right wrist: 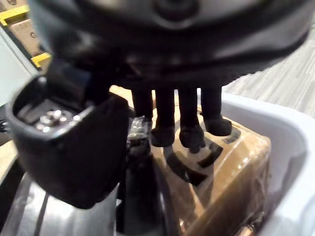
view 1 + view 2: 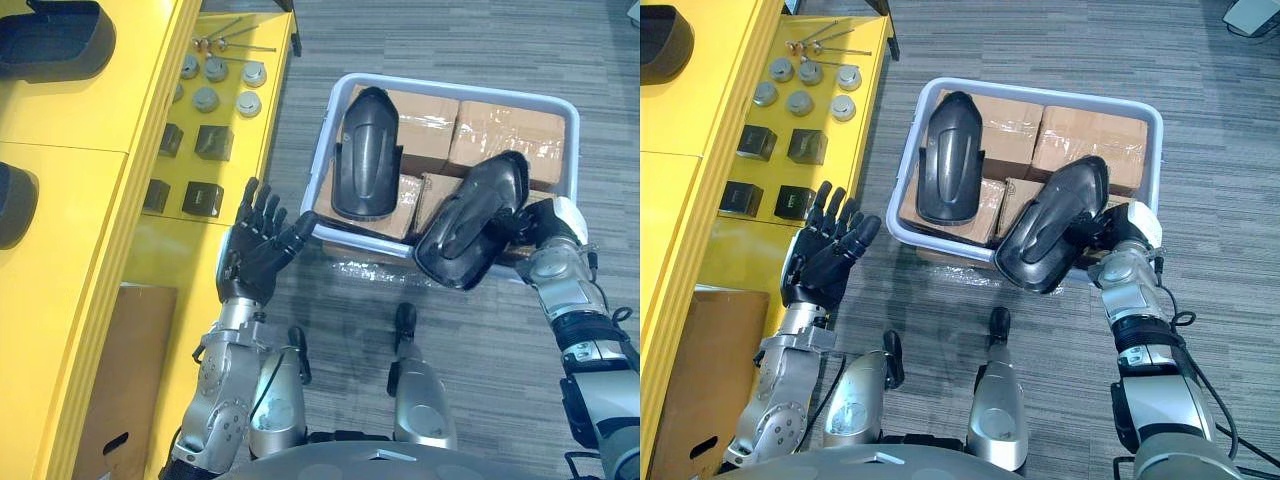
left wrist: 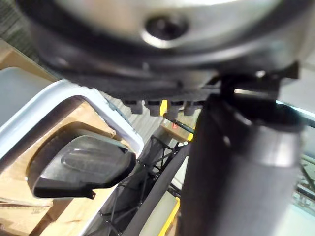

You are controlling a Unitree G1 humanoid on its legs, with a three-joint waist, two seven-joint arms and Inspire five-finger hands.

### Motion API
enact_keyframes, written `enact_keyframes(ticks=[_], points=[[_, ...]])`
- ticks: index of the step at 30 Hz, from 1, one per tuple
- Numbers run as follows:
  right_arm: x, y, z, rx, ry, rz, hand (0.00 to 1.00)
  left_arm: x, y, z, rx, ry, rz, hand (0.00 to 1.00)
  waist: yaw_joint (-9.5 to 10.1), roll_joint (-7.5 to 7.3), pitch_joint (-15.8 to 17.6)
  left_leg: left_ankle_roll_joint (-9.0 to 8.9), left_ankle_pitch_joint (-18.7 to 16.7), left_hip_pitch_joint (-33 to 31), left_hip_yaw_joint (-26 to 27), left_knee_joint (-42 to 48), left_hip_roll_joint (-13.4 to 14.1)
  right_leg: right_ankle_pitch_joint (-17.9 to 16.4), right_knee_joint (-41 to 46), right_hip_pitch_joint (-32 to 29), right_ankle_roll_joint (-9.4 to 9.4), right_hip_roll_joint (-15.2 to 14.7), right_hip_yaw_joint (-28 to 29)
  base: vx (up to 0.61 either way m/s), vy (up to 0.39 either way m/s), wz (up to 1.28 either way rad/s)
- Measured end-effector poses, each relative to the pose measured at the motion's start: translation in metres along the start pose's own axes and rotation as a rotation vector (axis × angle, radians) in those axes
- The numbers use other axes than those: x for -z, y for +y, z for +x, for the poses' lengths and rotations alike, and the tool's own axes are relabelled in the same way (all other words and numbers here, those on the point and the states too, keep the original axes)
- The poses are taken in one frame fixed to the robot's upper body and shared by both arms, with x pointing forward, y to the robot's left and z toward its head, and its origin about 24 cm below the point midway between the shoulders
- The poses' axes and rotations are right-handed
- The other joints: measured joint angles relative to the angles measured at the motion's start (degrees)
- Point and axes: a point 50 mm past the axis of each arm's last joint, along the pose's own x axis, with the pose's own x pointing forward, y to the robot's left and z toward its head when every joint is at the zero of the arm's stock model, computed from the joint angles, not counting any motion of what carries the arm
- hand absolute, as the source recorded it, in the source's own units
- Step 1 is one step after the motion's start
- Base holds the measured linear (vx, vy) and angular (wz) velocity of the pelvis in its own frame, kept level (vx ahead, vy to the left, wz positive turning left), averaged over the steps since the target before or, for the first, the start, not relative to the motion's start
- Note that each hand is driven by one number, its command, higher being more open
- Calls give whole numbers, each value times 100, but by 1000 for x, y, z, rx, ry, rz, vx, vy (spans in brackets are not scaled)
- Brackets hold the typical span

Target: Walk over and take three plastic housings, then place them on the shelf

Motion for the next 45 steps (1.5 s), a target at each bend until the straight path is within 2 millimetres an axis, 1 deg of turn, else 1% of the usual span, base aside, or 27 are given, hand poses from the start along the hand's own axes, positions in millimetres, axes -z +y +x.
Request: enact_keyframes(ticks=[3, 5, 8, 11, 12, 14, 17, 22, 23, 26, 27, 28, 29, 30, 31, 33, 34, 36, 37, 39, 40, 41, 42, 43, 45], points=[[-1, -2, -2, 57, -32, 4, 0, 0, 0, 0, 1, 1, 0, 100, 16, 1, -1, 0, 0, 3, -21, 1, -2, 0, -1, 20, 0, 0, -17, -5, 1, 1], [-6, -5, -4, 117, -65, 11, 0, 0, 0, -1, 6, 1, 0, 100, 20, 1, -2, 0, 0, 3, -29, 5, -3, 0, -2, 27, 0, 0, -21, 0, 0, 0], [-19, -17, -6, 247, -142, 19, 0, 1, -1, -1, 22, 2, 0, 100, 18, 2, -11, 1, 1, 14, -46, 8, -3, 0, -7, 53, 0, 2, -37, 0, 0, 0], [-32, -29, -9, 371, -218, 31, 0, 2, -3, 0, 40, 9, 1, 100, 22, -2, -121, 0, 1, 16, -49, 4, -3, -1, -19, 60, 0, 2, -44, 0, 0, 0], [-33, -30, -10, 384, -226, 36, 0, 3, -4, 0, 45, 13, 0, 100, 24, -4, -153, 0, 1, 20, -50, 2, -3, -1, -21, 65, 0, 3, -44, 0, 0, 0], [-34, -32, -11, 423, -237, 43, 0, 6, -8, 0, 73, 28, 4, 100, 43, -16, -321, 0, 1, 21, -51, -6, -4, -1, -39, 71, 1, 4, -47, 0, 0, 0], [-35, -33, -11, 446, -238, 48, 0, 5, -15, 4, 117, 20, 28, 100, 63, -40, -412, -1, 0, 26, -55, 2, -2, 1, -43, 85, 1, 6, -49, 0, 0, 0], [-36, -33, -11, 445, -240, 49, 0, 4, -24, 9, 177, 7, 97, 100, 64, -80, -433, -3, -2, 5, -69, 43, 2, 0, -46, 86, 1, 6, -62, -14, 1, 0], [-37, -33, -11, 444, -242, 52, 100, 4, -25, 9, 182, 5, 116, 100, 59, -83, -434, -4, -3, 2, -70, 48, 2, 0, -49, 84, 1, 6, -62, 0, 0, 0], [-37, -33, -11, 437, -248, 80, 100, 7, -27, 8, 188, 14, 159, 100, 58, -91, -439, -15, -14, -7, -75, 70, 11, 1, -61, 84, 1, 18, -61, 0, 0, 0], [-38, -34, -14, 425, -257, 128, 100, 8, -27, 8, 185, 24, 161, 100, 57, -92, -439, -19, -16, -4, -72, 72, 17, 3, -71, 83, 3, 21, -61, 0, 0, 0], [-41, -34, -24, 420, -299, 198, 100, 9, -25, 7, 174, 32, 162, 100, 60, -92, -440, -23, -17, 1, -69, 56, 28, 6, -82, 83, 6, 34, -61, 0, 0, 0], [-42, -33, -27, 419, -312, 210, 100, 9, -24, 6, 171, 34, 162, 100, 58, -93, -440, -25, -18, 3, -67, 52, 32, 6, -83, 83, 6, 37, -60, 0, 0, -4], [-46, -28, -40, 409, -363, 262, 100, 10, -21, 4, 155, 40, 164, 100, 44, -111, -450, -31, -18, 37, -47, 12, 42, 6, -84, 84, 6, 49, -48, 0, 0, -12], [-50, -19, -57, 390, -419, 324, 100, 10, -17, 2, 132, 44, 163, 100, 20, -137, -467, -40, -19, 111, 5, -40, 55, 5, -85, 102, 6, 62, -14, 0, 0, -13], [-52, -9, -75, 369, -455, 383, 100, 10, -13, 0, 106, 46, 159, 100, -44, -179, -511, -48, -15, 206, 50, -116, 52, 4, -90, 139, 6, 61, -9, 19, -4, -10], [-51, -6, -82, 362, -463, 406, 100, 9, -12, -1, 99, 45, 158, 100, -66, -189, -516, -53, -19, 250, 60, -128, 54, 3, -97, 175, 6, 62, -9, 26, -3, -13], [-42, 1, -104, 342, -484, 484, 100, 8, -7, -3, 83, 37, 160, 100, -91, -292, -664, -69, -34, 354, 157, -207, 49, -7, -114, 195, 5, 58, 24, 4, -1, -16], [-39, 0, -109, 328, -489, 510, 100, 7, -5, -3, 79, 34, 160, 100, -104, -321, -702, -71, -39, 371, 174, -215, 52, -14, -115, 197, 4, 59, 30, -11, -4, -14], [-37, -4, -122, 228, -544, 637, 100, 2, 1, -3, 59, 9, 166, 100, -207, -451, -797, -89, -54, 506, 232, -258, 64, -39, -122, 277, -8, 73, 67, -14, -6, -12], [-36, -5, -125, 195, -560, 663, 100, 1, 2, -3, 53, 5, 167, 100, -225, -481, -832, -91, -57, 542, 254, -275, 66, -55, -123, 289, -6, 76, 81, -22, -15, -18], [-34, -7, -134, 115, -592, 721, 100, -2, 5, -2, 44, -6, 170, 100, -234, -526, -976, -100, -67, 606, 320, -316, 78, -72, -124, 294, -6, 89, 132, -15, -18, -20], [-31, -8, -140, 35, -621, 770, 100, -5, 7, -1, 45, -18, 174, 100, -252, -549, -1103, -111, -77, 652, 362, -340, 92, -84, -124, 299, -16, 102, 166, -11, -19, -23], [-31, -8, -142, -9, -635, 792, 100, -7, 8, -1, 46, -24, 178, 100, -254, -562, -1135, -115, -80, 711, 394, -366, 100, -90, -124, 325, -22, 112, 188, 11, -16, -18], [-27, -5, -148, -160, -658, 879, 100, -11, 12, 0, 44, -40, 186, 100, -289, -589, -1295, -134, -91, 807, 439, -398, 139, -125, -126, 383, -21, 152, 215, 1, -28, -11]])
